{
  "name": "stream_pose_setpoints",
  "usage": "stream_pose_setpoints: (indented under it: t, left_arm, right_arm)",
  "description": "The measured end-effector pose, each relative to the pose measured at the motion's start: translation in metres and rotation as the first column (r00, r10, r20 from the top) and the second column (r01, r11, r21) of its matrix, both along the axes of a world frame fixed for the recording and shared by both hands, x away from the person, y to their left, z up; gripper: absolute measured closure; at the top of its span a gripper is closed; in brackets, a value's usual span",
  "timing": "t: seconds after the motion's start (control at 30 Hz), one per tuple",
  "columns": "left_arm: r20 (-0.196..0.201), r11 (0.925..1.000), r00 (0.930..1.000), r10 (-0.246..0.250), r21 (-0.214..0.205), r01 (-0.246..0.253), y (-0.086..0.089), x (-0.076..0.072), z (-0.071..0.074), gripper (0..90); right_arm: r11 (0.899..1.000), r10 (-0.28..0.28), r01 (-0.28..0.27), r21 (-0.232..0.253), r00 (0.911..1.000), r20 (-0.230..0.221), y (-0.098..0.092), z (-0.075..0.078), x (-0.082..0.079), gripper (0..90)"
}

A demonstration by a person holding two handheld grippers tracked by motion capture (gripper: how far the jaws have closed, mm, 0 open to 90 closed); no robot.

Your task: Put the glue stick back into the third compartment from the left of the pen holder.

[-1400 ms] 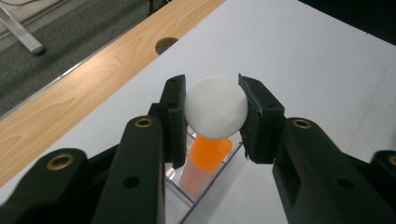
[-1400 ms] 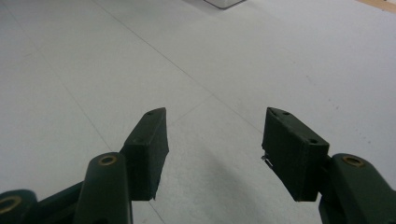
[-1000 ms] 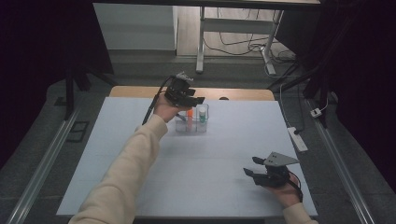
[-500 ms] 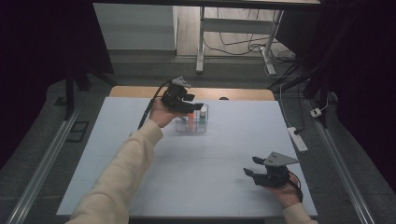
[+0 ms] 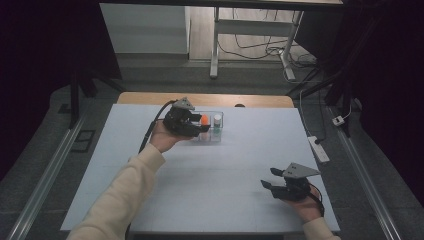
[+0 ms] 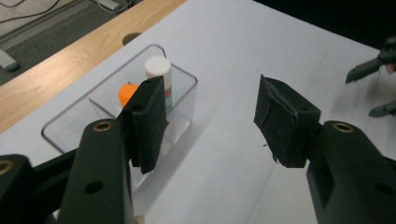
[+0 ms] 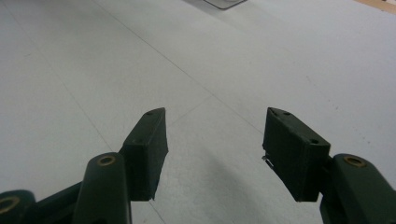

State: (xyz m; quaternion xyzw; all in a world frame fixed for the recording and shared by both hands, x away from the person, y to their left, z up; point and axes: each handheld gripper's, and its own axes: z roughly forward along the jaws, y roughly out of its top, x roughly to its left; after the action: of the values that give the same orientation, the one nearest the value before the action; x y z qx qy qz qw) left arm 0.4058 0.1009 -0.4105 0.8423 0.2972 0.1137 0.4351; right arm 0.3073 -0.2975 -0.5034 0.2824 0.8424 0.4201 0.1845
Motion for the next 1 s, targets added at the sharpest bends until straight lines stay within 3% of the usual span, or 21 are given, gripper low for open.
stream_pose_setpoints:
  t: [0.23, 0.6, 0.83, 1.0]
  left_arm:
    - [0.019, 0.9998, 0.9997, 0.016, -0.008, -0.016, 0.019, -0.027, -0.013, 41.5]
    - [-0.001, 0.9983, 0.9988, 0.05, -0.03, -0.05, 0.049, -0.061, -0.037, 37.8]
    - [0.013, 0.997, 0.9973, 0.072, -0.028, -0.071, 0.069, -0.094, -0.049, 36.9]
    - [-0.002, 0.9954, 0.9959, 0.09, -0.032, -0.09, 0.082, -0.119, -0.063, 36.0]
  right_arm:
    - [1.0, -0.008, 0.008, 0.008, 1.0, 0.005, -0.002, 0.001, 0.0, 38.7]
    - [1.0, -0.028, 0.028, 0.004, 0.9996, 0.002, -0.005, 0.0, 0.003, 38.3]
    - [1.0, -0.03, 0.03, -0.01, 0.9995, 0.009, -0.007, 0.001, 0.003, 38.2]
    - [0.999, -0.04, 0.04, -0.005, 0.9991, 0.013, -0.008, 0.001, 0.004, 38.1]
